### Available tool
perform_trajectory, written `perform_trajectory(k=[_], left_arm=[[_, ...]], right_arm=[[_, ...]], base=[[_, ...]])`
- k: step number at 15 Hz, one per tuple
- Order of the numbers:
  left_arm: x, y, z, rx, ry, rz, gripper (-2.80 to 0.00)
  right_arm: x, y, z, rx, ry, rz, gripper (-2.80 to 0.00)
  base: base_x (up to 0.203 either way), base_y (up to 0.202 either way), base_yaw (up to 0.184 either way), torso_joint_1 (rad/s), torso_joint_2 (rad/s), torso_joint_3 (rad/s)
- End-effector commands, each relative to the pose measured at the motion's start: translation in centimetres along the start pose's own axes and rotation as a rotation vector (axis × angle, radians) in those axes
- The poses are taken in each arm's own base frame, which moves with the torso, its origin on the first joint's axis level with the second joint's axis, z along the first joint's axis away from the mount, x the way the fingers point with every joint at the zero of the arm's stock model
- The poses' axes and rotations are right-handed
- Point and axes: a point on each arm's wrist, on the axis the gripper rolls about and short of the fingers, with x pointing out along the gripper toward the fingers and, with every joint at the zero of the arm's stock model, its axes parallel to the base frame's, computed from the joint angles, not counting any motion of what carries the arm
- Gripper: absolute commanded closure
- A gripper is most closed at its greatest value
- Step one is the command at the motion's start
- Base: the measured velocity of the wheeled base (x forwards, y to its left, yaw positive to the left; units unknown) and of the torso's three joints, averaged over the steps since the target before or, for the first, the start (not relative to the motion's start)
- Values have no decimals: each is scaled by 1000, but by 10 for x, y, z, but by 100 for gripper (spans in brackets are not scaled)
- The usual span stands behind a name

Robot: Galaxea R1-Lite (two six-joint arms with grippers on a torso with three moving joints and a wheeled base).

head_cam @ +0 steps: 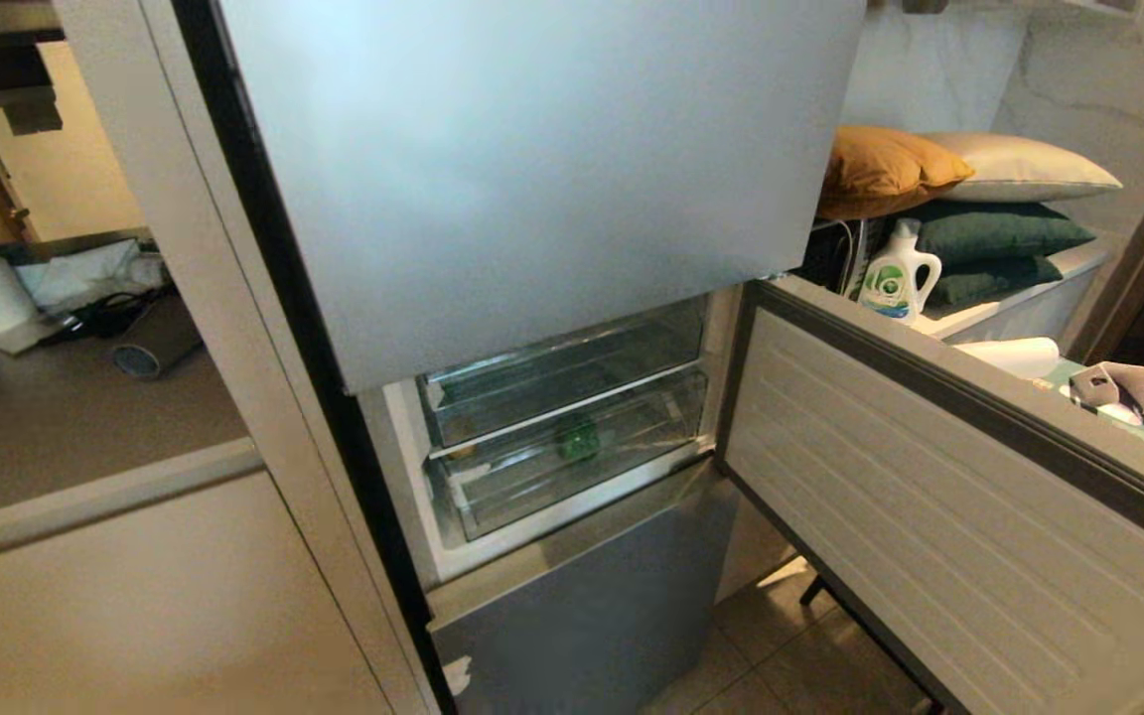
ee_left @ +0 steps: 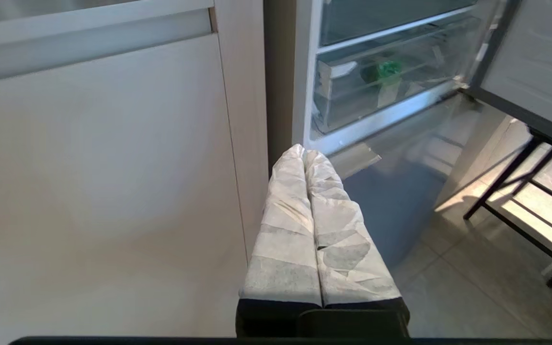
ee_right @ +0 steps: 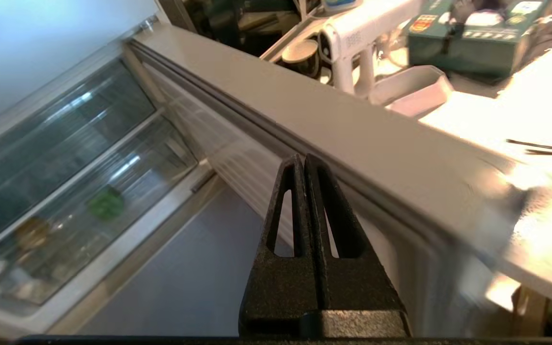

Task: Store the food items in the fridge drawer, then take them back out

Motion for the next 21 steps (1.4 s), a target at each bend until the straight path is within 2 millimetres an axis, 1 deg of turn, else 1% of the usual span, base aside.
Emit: perform_trajectory(k=[1,5,9,11,16,18,19,21], left_arm=[[1,0,-3,-1,10,0,0],[1,0,-3,-1,11,0,0],[1,0,-3,0,10,0,0],[1,0,-3,0,11,0,0],[1,0,-3,0,9,0,0],[1,0,-3,0,10,0,0],[1,0,-3,0,10,-1,0],[1,0,-3,-1,10,0,0]], right_arm=[[1,-1,-2,4,10,-3,0],[2,-2,-5,5,20,-6,0],[7,-6,-14,16,71,-25,0],[12,-8,-18,22,103,-37,0],[36,-13,-20,99,166,-90,0],[47,-28,-15,133,129,-210,0],[52,-39,-11,153,106,-269,0],[57,-66,-3,192,61,-353,0]], base=[[-189,0,1,-20,7,6],[-196,0,0,1,1,5],[-171,0,-2,0,0,1],[0,0,0,0,0,0],[0,0,0,0,0,0],[0,0,0,0,0,0],[0,0,0,0,0,0],[0,0,0,0,0,0]])
